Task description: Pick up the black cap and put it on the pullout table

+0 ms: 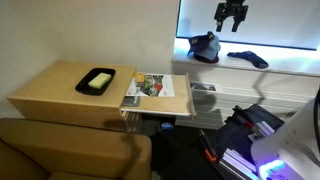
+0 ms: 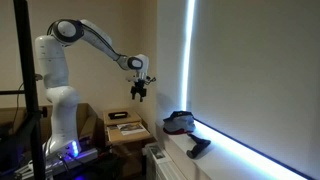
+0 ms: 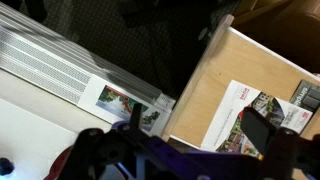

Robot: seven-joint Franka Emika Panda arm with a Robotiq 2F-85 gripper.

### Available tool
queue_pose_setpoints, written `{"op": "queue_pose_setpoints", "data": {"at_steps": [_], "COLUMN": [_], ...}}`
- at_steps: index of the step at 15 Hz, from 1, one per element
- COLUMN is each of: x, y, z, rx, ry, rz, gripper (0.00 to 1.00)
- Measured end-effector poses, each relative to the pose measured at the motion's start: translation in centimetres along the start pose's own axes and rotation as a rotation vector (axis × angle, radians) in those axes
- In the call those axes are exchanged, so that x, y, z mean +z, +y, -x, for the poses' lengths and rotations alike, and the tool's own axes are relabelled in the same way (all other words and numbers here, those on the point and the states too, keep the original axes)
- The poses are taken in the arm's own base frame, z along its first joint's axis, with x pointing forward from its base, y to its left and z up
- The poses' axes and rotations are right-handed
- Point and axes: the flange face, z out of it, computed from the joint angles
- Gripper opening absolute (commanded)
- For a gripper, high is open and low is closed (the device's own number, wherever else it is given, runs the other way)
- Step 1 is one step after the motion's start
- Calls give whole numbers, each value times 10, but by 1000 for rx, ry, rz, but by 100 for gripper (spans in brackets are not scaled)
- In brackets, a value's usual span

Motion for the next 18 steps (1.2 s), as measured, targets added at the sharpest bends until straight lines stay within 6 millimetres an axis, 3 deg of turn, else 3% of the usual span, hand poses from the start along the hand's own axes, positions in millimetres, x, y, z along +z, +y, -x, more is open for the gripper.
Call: {"op": "queue_pose_setpoints", "data": {"at_steps": [5, 11, 15, 18], "x": [-5, -23, -32, -15], "y": [7, 78, 83, 86], "z": [-9, -54, -61, -69], "rx": [27, 203, 245, 301], "ry": [75, 390, 420, 408], "rz": [11, 44, 16, 41], "gripper": [100, 100, 100, 100]}}
